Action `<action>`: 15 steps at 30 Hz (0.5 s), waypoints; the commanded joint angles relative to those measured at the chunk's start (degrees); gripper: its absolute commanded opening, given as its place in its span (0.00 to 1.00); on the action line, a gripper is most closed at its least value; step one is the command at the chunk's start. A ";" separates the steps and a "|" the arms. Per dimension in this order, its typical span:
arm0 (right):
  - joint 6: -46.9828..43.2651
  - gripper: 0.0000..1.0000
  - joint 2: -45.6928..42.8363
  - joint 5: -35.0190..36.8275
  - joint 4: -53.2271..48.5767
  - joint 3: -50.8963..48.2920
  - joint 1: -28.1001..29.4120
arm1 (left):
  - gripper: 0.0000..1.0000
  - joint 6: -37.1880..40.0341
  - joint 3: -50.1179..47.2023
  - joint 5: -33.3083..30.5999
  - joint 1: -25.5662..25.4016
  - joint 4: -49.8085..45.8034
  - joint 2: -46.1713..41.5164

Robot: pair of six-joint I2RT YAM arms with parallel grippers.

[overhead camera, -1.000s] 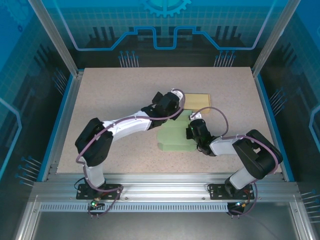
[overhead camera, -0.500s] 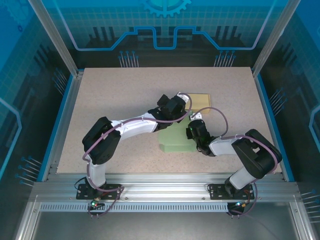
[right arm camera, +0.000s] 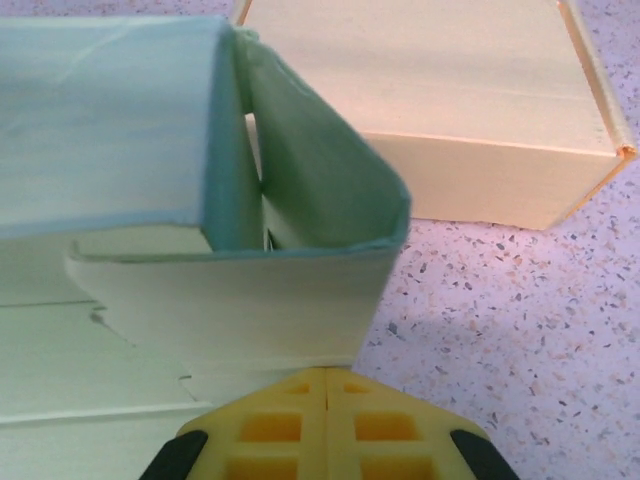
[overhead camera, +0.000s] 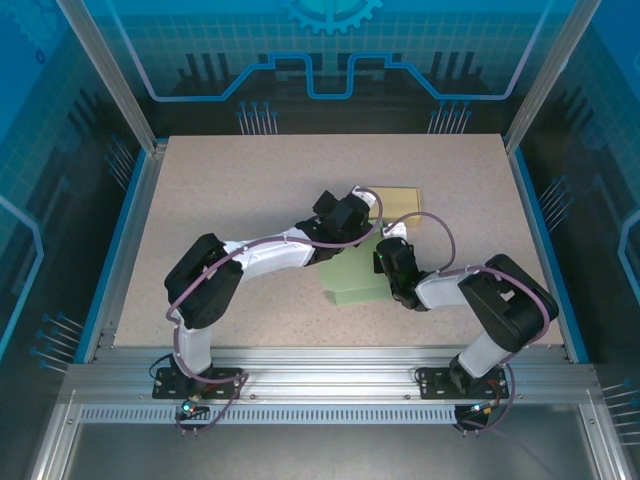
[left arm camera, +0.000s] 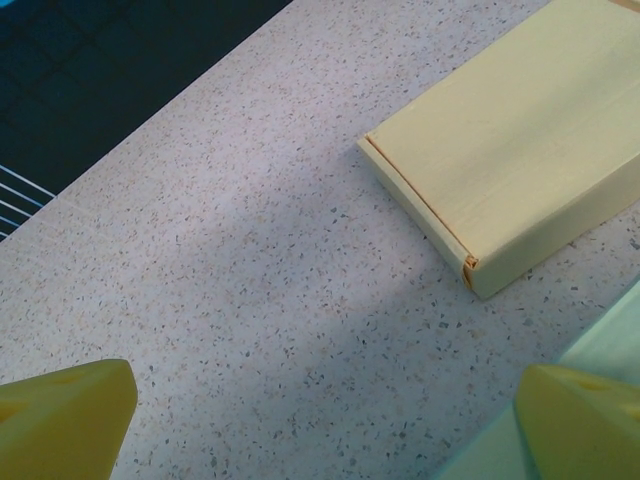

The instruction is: Fold the paper box

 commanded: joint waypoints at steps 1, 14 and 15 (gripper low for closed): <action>-0.85 0.01 1.26 1.13 6.04 -0.30 0.89 | 0.99 0.01 -1.73 -0.15 -0.16 -1.48 0.61; -2.16 0.49 0.74 -1.03 7.70 0.64 -0.62 | 0.97 3.96 -0.67 0.53 0.01 -0.36 1.17; -2.30 0.51 0.74 -0.99 7.70 0.81 -0.78 | 0.96 4.10 -0.62 0.80 0.16 -0.24 1.14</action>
